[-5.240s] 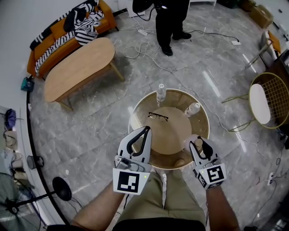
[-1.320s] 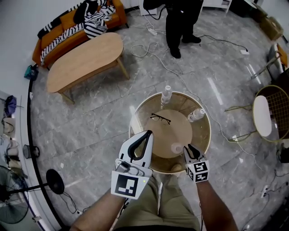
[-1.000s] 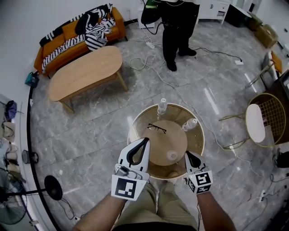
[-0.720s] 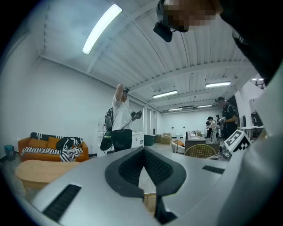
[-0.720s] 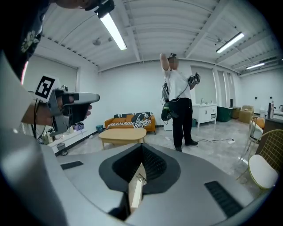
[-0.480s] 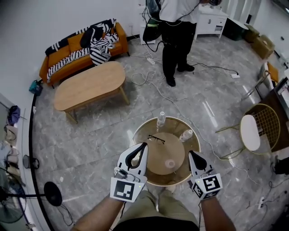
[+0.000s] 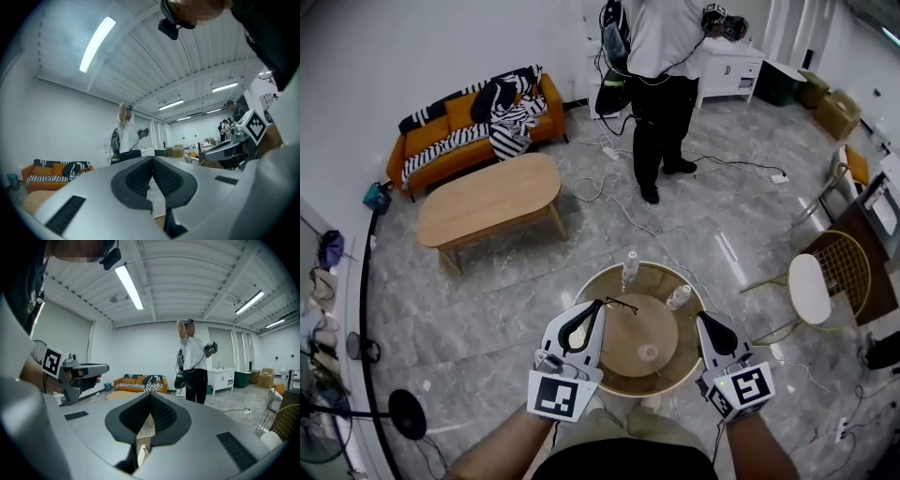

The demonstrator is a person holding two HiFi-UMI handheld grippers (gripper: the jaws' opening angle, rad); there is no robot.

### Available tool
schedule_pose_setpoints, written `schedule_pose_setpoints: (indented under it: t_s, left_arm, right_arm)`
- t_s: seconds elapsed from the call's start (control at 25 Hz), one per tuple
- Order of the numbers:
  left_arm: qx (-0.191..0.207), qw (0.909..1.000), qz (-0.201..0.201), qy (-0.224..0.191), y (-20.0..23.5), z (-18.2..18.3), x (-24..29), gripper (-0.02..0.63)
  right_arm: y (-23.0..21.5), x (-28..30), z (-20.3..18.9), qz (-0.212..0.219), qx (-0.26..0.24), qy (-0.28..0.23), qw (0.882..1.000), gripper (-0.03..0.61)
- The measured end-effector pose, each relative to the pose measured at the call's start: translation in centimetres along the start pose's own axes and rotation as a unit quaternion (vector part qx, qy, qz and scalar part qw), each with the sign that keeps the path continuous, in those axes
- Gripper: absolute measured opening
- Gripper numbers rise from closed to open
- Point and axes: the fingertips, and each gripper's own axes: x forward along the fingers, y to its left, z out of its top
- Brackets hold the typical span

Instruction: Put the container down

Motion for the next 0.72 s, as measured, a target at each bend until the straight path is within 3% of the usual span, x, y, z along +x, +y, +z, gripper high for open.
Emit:
schedule_pose_setpoints:
  t_s: [0.72]
  left_arm:
    - [0.009,0.9996,-0.005,-0.027,-1.1,3.4,-1.1,0.015]
  right_arm:
    - [2.0,-2.0,2.3,0.019,-0.005,-0.010,1.000,0.012]
